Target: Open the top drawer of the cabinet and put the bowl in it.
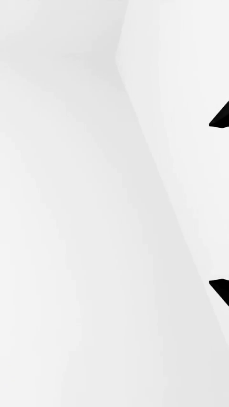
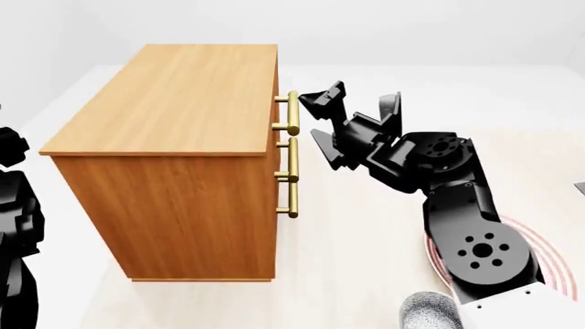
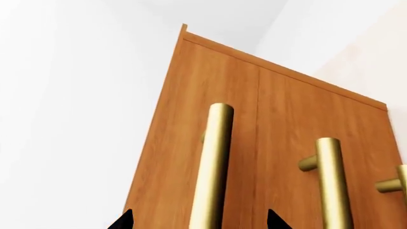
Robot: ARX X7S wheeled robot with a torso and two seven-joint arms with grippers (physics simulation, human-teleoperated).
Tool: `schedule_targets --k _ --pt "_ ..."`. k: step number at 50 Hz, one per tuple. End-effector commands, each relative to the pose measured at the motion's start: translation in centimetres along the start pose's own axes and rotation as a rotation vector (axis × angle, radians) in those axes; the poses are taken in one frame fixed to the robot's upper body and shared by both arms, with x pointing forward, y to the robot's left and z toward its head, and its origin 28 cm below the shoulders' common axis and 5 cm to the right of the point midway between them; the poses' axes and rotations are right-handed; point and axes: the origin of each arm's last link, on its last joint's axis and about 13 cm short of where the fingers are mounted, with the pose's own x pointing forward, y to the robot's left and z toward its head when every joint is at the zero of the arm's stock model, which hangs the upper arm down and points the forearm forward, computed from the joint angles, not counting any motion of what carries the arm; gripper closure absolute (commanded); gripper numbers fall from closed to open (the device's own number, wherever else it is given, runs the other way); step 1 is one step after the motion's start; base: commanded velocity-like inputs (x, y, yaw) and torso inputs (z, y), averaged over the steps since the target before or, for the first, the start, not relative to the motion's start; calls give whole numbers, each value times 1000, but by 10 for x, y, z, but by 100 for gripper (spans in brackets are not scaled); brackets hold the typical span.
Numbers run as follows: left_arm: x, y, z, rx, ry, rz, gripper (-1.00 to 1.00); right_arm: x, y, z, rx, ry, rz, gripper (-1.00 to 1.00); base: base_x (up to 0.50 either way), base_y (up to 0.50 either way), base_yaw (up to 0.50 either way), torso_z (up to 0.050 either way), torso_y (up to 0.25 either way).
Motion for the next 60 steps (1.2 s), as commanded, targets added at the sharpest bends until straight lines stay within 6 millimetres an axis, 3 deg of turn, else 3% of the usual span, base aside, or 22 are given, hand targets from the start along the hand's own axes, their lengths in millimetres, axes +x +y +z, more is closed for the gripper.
schedule_targets --k 1,53,54,60 --pt "0 0 0 2 -5 -4 -100 4 1 -6 -3 24 8 -100 0 0 0 0 0" --pt "0 0 1 -4 -14 -22 -100 11 -3 -20 -19 71 4 -100 0 0 0 0 0" --pt "0 0 1 -4 -14 -22 -100 11 -3 -20 -22 71 3 100 0 0 0 0 0" --pt "1 0 1 -4 -14 -23 -100 11 -2 -19 -38 75 1 100 0 0 0 0 0"
